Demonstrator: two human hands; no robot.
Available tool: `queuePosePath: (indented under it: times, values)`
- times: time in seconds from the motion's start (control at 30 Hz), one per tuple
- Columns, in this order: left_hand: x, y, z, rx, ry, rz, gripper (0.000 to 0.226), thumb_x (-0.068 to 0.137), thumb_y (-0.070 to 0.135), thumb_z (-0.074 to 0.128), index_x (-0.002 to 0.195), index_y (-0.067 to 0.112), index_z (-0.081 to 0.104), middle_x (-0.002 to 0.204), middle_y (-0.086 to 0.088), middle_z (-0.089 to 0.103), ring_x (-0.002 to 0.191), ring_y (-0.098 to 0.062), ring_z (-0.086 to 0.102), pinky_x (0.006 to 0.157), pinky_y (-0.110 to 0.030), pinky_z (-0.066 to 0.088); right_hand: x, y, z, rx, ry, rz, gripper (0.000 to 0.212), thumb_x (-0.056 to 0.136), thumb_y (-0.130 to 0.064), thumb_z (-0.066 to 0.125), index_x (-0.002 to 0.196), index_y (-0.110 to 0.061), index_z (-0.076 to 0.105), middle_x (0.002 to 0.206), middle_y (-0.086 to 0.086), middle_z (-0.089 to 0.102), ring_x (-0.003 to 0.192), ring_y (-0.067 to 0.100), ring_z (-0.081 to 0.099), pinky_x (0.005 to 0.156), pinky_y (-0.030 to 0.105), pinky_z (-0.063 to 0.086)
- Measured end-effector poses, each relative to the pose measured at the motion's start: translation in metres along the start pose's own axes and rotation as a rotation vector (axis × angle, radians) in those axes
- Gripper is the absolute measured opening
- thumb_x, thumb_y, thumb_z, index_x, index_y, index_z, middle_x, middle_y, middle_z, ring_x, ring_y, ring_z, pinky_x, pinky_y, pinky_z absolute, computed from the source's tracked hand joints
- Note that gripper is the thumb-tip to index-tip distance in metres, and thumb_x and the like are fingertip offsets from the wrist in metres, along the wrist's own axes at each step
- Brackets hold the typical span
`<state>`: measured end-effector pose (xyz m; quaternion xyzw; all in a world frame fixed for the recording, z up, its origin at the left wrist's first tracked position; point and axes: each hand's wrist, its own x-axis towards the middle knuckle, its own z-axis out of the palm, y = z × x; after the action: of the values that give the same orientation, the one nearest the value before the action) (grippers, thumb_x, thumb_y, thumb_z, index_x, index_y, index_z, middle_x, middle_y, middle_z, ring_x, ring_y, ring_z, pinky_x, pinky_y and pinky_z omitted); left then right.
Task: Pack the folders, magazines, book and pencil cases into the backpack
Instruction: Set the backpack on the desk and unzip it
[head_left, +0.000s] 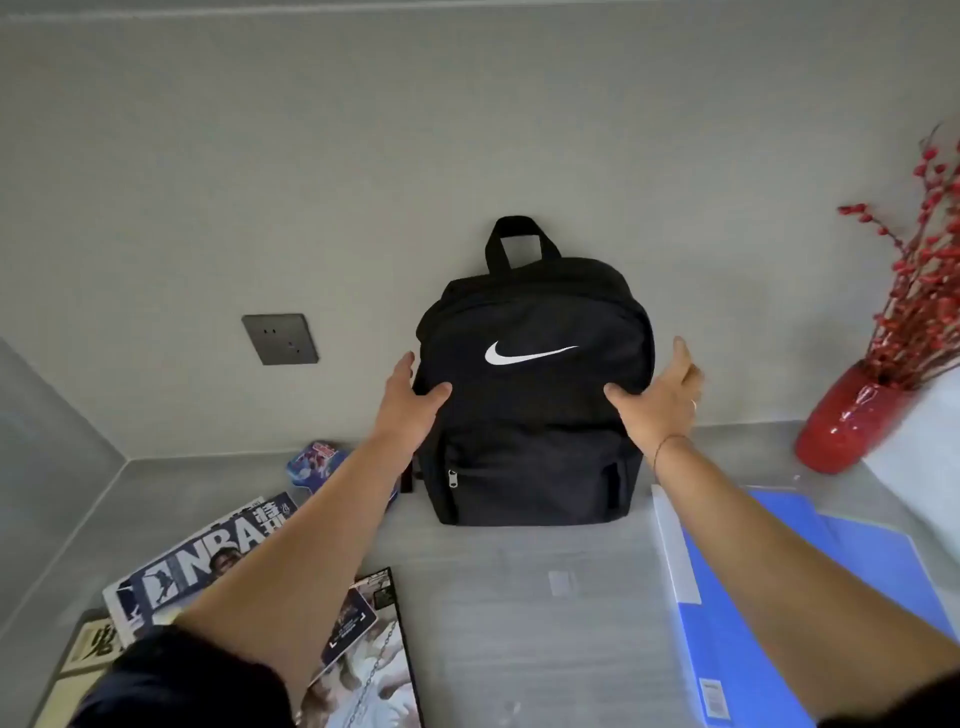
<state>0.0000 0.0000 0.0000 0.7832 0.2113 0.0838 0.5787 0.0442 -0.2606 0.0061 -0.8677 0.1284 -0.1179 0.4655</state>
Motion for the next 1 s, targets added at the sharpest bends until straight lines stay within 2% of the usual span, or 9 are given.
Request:
queuePosePath:
  times: [0.07, 0.17, 0.3, 0.43, 0.53, 0.7, 0.83, 0.9, 1.0]
  values:
    - [0.007, 0.005, 0.004, 0.014, -0.016, 0.016, 0.060, 0.088, 0.025, 0.061, 0.141, 0.022, 0.034, 0.136, -0.002, 0.049, 0.116, -0.020, 0.052, 0.099, -0.040, 0.046, 0.006, -0.003, 0.002, -0.010, -0.074, -0.023, 0.084, 0.075, -0.027, 0.073, 0.143, -0.021, 0.025, 0.146, 0.011, 0.028, 0.126, 0.036, 0.040, 0.107, 0.050, 0.036]
    - [0.013, 0.008, 0.012, 0.019, -0.031, 0.000, 0.036, 0.090, 0.024, 0.057, 0.124, 0.015, 0.048, 0.110, 0.000, 0.057, 0.106, -0.024, 0.057, 0.083, -0.033, 0.046, 0.016, -0.002, 0.007, 0.133, -0.154, -0.025, 0.047, 0.079, -0.023, 0.067, 0.119, -0.011, 0.045, 0.125, 0.012, 0.050, 0.109, 0.032, 0.054, 0.095, 0.045, 0.047]
    - [0.009, 0.006, 0.016, 0.036, -0.031, 0.011, 0.024, 0.093, 0.022, 0.052, 0.116, 0.015, 0.052, 0.106, -0.001, 0.059, 0.097, -0.022, 0.057, 0.079, -0.032, 0.044, 0.019, -0.003, 0.008, 0.251, -0.165, -0.002, 0.009, 0.087, -0.010, 0.051, 0.096, -0.013, 0.051, 0.090, 0.006, 0.057, 0.081, 0.025, 0.054, 0.072, 0.030, 0.042]
    - [-0.007, 0.004, 0.013, 0.069, -0.016, 0.046, 0.020, 0.093, 0.024, 0.052, 0.112, 0.019, 0.053, 0.101, -0.005, 0.062, 0.099, -0.032, 0.061, 0.080, -0.038, 0.050, 0.021, -0.004, 0.000, 0.253, -0.120, -0.005, 0.014, 0.087, -0.003, 0.045, 0.097, -0.002, 0.055, 0.085, 0.009, 0.054, 0.074, 0.021, 0.048, 0.067, 0.027, 0.040]
    - [-0.028, 0.005, 0.012, 0.065, -0.027, 0.033, 0.031, 0.092, 0.033, 0.053, 0.119, 0.018, 0.054, 0.109, 0.000, 0.063, 0.099, -0.024, 0.061, 0.082, -0.036, 0.051, 0.021, -0.015, -0.009, 0.269, -0.085, -0.013, 0.014, 0.086, 0.001, 0.043, 0.087, -0.007, 0.054, 0.080, 0.009, 0.051, 0.067, 0.020, 0.043, 0.063, 0.027, 0.037]
    - [-0.083, 0.009, 0.004, 0.014, 0.052, 0.048, 0.046, 0.083, 0.052, 0.060, 0.111, 0.018, 0.044, 0.102, 0.003, 0.056, 0.103, -0.026, 0.059, 0.082, -0.037, 0.050, 0.005, -0.042, -0.031, 0.224, -0.072, -0.133, 0.026, 0.085, 0.002, 0.041, 0.100, -0.006, 0.060, 0.089, 0.006, 0.058, 0.081, 0.023, 0.052, 0.074, 0.028, 0.041]
    - [-0.118, 0.030, -0.015, 0.257, 0.382, 0.383, 0.085, 0.072, 0.047, 0.073, 0.137, 0.014, 0.029, 0.132, -0.005, 0.040, 0.126, -0.024, 0.039, 0.106, -0.042, 0.031, -0.019, -0.063, -0.041, 0.111, -0.165, -0.319, 0.026, 0.087, 0.000, 0.042, 0.102, -0.009, 0.061, 0.094, 0.005, 0.060, 0.088, 0.024, 0.055, 0.080, 0.027, 0.040]
    - [-0.132, 0.048, -0.022, 0.407, 0.387, 0.519, 0.093, 0.070, 0.051, 0.072, 0.143, 0.017, 0.024, 0.141, -0.005, 0.035, 0.133, -0.024, 0.032, 0.110, -0.043, 0.023, -0.034, -0.071, -0.042, 0.065, -0.209, -0.407, 0.028, 0.088, 0.000, 0.043, 0.108, -0.010, 0.062, 0.103, 0.008, 0.064, 0.098, 0.026, 0.057, 0.084, 0.025, 0.039]
    - [-0.152, 0.072, -0.024, 0.651, 0.337, 0.692, 0.089, 0.071, 0.056, 0.069, 0.143, 0.022, 0.028, 0.143, -0.002, 0.039, 0.132, -0.024, 0.034, 0.109, -0.044, 0.026, -0.061, -0.075, -0.045, 0.005, -0.312, -0.517, 0.032, 0.091, -0.002, 0.045, 0.118, -0.011, 0.060, 0.119, 0.009, 0.064, 0.111, 0.026, 0.057, 0.091, 0.023, 0.037]
